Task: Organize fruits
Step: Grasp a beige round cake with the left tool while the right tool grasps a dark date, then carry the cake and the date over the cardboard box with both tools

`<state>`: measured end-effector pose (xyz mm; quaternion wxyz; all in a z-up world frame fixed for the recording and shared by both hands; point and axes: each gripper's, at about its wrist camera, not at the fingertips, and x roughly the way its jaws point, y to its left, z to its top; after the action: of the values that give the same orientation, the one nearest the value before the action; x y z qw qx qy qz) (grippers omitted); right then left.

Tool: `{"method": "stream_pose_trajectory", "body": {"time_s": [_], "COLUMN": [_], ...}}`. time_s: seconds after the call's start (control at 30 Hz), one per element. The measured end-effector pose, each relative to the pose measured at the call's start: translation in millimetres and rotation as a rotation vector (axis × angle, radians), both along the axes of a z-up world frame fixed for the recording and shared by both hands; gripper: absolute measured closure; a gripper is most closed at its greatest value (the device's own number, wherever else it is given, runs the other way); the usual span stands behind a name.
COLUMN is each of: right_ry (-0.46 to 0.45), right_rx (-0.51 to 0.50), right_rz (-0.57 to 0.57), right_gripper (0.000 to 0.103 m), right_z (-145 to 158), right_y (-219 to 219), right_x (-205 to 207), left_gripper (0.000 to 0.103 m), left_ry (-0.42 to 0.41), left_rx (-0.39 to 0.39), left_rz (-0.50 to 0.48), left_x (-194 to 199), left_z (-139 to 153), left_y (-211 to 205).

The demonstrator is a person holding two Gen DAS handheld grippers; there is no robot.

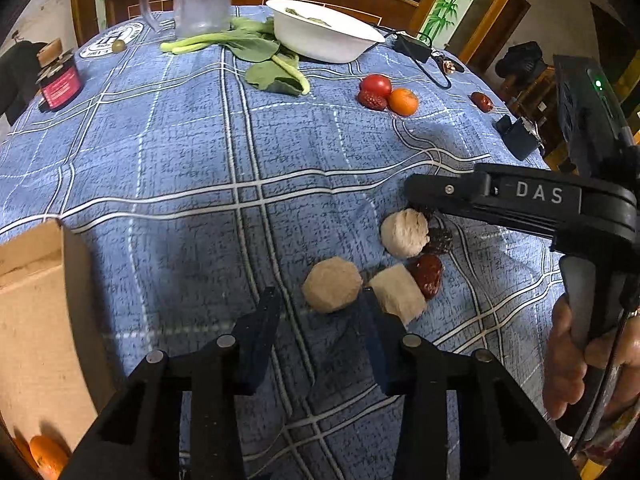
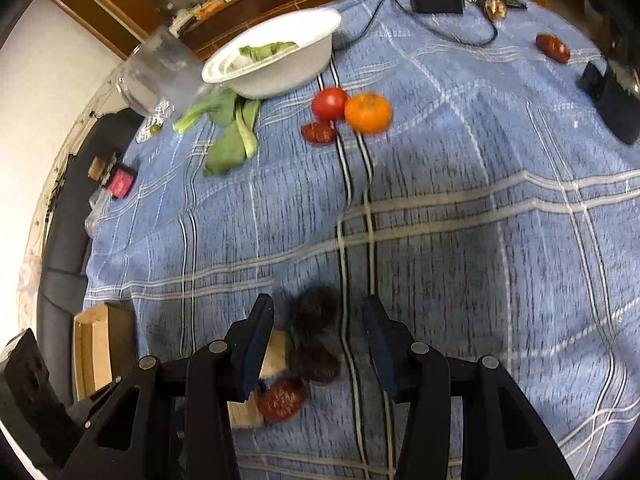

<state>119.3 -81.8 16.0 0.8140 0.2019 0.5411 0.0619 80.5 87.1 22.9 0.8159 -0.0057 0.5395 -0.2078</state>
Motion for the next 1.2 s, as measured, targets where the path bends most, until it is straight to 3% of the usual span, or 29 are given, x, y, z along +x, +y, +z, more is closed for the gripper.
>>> {"method": "stream_pose_trajectory", "body": {"time_s": [0.03,0.07,0.1,0.17,0.53,0.8,1.0,1.2], "right_ry": [0.002,0.001,0.010,0.000,-0.031,-0.040,-0.042,-0.042], "right_rx": [-0.002,-0.010,-0.018,-0.058,0.023,0.145,0.198,0.186], "right_rz": [0.001,0.003,0.014,0.026,-0.005,0.044,0.148,0.321], "right_gripper": [0.053,0.060,0.075,0.079,0.080,0.080,0.079,0.079], "right_z": [-0.4,-0.2,-1.9,-1.6,17.5,32.0,44.6,51.9], "right_y": [0.8,2.3,5.4,9.5,-5.5,15.7,69.0,155.8], "right_x": [0.4,0.6,0.4,-1.3,-24.4,-48.6,-57.1,-62.5], "left_gripper": [0.071,0.077,0.077,0.077,0.077,0.077,0.077,0.077], "left_ry": [0.002,0.004,-0.001,-0.027,-0.036,-0.060,-0.096,-0.083], "left_rx": [-0.006,-0.010,-0.002,0.021,-0.064,-0.118,-0.062,0.047], "left_rz": [-0.005,-0.011,-0.013,-0.018,0.083,0.201,0.325,0.473], "left_x": [0.5,0.6,-0.6,-4.1,-12.5,-41.3,-58.4,-71.5], "left_z": [-0.1,-0.8,-1.2,-0.8,18.4,46.9,63.4,54.3], "left_y": [-1.6,-3.9,-6.6,-11.1,16.8,61.3,125.4,204.0]}}
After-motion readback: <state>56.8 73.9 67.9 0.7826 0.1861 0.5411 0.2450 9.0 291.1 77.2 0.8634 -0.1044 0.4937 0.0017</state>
